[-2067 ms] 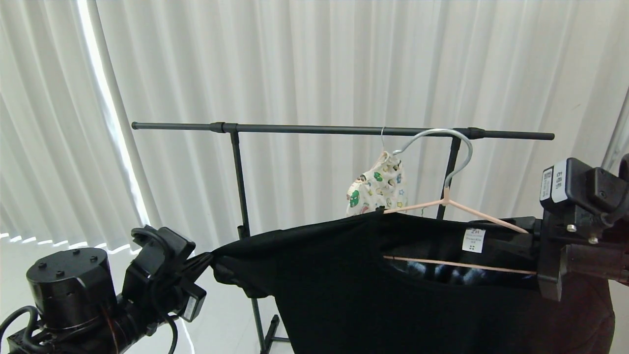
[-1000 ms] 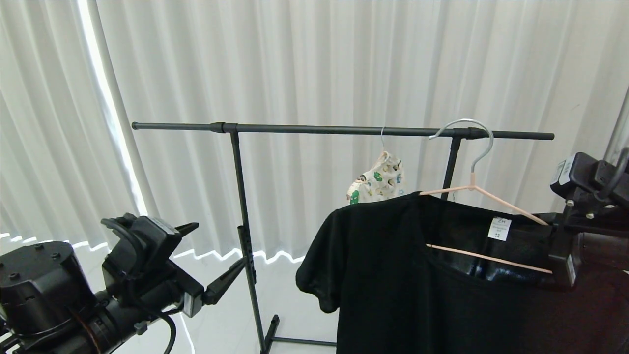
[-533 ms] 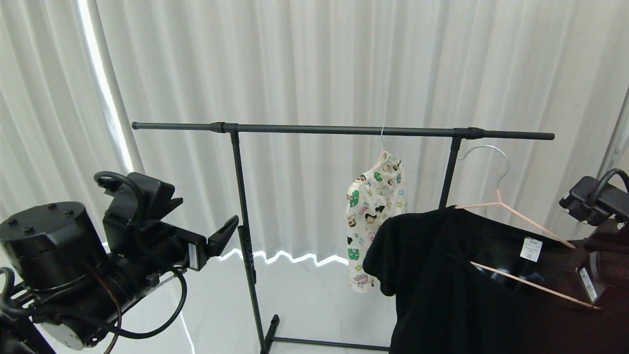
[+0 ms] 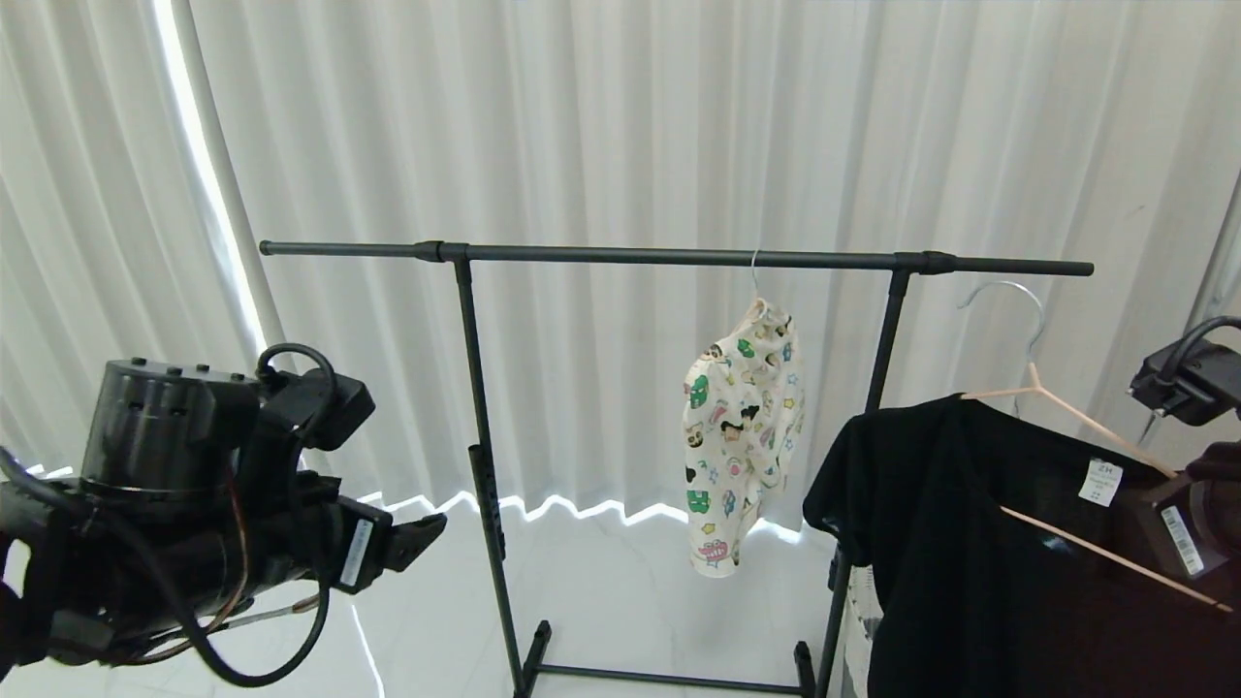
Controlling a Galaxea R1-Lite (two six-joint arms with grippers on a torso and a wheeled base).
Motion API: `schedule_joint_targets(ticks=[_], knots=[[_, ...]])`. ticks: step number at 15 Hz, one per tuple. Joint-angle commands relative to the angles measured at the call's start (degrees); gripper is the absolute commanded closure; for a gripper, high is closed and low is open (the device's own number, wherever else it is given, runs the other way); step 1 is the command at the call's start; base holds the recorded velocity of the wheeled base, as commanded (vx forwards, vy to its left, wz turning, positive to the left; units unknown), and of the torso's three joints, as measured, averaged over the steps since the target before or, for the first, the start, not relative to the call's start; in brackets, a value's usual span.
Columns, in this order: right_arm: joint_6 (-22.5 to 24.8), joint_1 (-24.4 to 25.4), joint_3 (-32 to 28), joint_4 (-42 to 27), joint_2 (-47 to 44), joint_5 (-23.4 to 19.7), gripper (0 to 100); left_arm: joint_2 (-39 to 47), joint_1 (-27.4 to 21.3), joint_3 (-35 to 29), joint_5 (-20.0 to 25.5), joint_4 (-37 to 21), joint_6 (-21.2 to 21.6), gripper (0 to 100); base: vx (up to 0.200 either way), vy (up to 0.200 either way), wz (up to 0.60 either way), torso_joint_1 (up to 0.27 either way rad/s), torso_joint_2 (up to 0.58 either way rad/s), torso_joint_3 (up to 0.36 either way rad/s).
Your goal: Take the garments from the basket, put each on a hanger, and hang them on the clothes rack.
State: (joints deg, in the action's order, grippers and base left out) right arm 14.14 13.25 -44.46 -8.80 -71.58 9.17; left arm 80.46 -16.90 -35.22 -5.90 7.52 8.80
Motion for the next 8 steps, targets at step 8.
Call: schedule_joint_targets(ticks=[8], knots=[[-9.75,-0.07,-10.47,4.67,-11.91,2.26,100,-9.44,-0.07,7.45,-4.21,5.22,2.36,0,0.000,0.000,0.00,0.000,0.00,0.000]])
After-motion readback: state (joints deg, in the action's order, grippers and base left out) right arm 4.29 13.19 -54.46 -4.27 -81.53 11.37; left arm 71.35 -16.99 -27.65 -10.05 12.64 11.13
